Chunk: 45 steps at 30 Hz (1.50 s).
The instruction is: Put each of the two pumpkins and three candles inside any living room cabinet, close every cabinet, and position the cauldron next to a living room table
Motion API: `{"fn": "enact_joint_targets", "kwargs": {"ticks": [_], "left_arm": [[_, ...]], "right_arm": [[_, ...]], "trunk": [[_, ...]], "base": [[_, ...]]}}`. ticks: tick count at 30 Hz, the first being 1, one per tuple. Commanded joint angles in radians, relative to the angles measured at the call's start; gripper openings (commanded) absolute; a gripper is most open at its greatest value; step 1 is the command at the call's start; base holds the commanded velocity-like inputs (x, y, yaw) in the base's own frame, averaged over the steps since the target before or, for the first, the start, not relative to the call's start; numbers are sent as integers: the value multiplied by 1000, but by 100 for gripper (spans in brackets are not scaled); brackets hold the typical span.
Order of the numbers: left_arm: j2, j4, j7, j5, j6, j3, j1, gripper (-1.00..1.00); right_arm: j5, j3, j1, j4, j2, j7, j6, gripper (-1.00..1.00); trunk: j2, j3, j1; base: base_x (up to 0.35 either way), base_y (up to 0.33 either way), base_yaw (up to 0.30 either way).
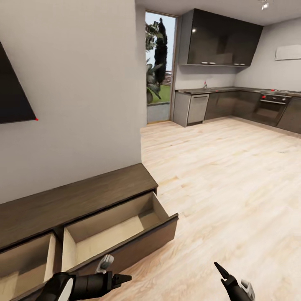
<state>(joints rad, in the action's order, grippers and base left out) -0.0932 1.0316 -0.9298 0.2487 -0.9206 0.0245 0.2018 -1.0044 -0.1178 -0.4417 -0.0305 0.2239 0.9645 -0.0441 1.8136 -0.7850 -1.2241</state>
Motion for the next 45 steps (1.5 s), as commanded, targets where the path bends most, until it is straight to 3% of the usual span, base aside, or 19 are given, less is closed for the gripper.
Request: {"fn": "enact_joint_targets", "kwargs": {"ticks": [1,11,20,24,27,28,29,30,36,39,45], "left_arm": [[1,1,-3,0,-4,2,0,100],[1,1,-3,-3,-4,4,0,100],[1,1,17,-7,-6,3,0,100],[3,2,86,-4,-6,4,1,100],[22,5,169,-4,-6,3,2,100],[28,5,236,-3,-5,3,7,100],[30,5,255,-2,-4,3,8,100],[39,5,311,-2,4,3,12,100],[84,-10,537,1,113,5,16,100],[97,-13,587,1,127,6,16,100],[102,-14,603,1,132,7,15,100]], "right_arm": [[3,-8,-2,-3,0,5,-5,100],[3,-9,-2,-10,2,4,-3,100],[1,-11,0,-11,20,-32,4,100],[0,-11,0,-11,21,-67,26,100],[0,-12,1,-11,21,-94,37,100],[0,-12,1,-10,20,-102,52,100],[0,-12,1,-10,20,-103,55,100],[0,-12,1,-8,19,-107,64,100],[7,-8,1,2,19,-128,70,100],[11,-6,1,1,21,-130,71,100],[13,-5,4,-9,29,-132,73,100]], "trunk": [[0,-1,0],[0,1,0],[0,4,0],[0,6,0],[0,7,0],[0,7,0],[0,8,0],[0,8,0],[0,11,0],[0,12,0],[0,15,0]], "base": [[96,-99,-281],[15,-16,-281],[0,0,-281],[0,0,-281],[0,0,-281],[0,0,-282],[0,0,-282],[0,0,-282],[0,0,-281],[0,0,-282],[0,0,-281]]}}
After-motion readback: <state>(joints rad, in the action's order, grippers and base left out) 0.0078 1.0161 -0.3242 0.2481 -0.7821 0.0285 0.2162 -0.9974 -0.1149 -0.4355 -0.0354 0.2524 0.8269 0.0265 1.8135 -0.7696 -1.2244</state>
